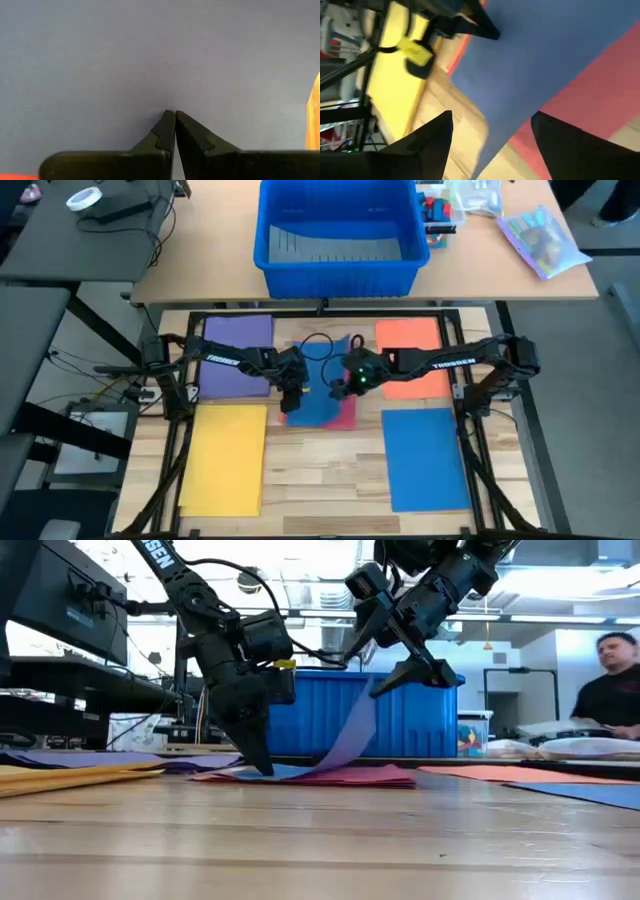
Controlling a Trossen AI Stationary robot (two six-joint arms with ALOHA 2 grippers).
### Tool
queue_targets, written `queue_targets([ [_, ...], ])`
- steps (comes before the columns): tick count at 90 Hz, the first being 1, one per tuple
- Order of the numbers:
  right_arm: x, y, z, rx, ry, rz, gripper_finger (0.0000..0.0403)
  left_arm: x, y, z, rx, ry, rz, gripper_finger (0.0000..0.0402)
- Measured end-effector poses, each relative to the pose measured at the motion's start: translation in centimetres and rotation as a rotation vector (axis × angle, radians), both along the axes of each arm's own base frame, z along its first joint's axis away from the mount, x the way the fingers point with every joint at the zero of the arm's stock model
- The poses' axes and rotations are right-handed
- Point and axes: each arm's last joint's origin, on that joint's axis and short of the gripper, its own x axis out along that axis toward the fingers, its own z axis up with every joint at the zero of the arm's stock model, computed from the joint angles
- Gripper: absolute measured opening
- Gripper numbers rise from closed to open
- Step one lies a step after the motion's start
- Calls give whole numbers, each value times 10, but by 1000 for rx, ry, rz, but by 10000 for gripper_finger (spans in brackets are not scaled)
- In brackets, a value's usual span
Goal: Organize paper
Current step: Stack the blue colored paper on top of the other blue colored paper
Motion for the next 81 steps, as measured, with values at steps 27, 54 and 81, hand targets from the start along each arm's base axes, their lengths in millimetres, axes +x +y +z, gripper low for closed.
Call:
queue_targets([
  [27,10,-3,-46,-12,183,-70,255,0,0,0,0,0,0,0],
  [54,30,-11,-81,-18,140,-285,254,0,0,0,-6,4,11,0],
  [81,30,-13,-73,-72,118,-182,62,-3,0,16,2,28,15,0],
])
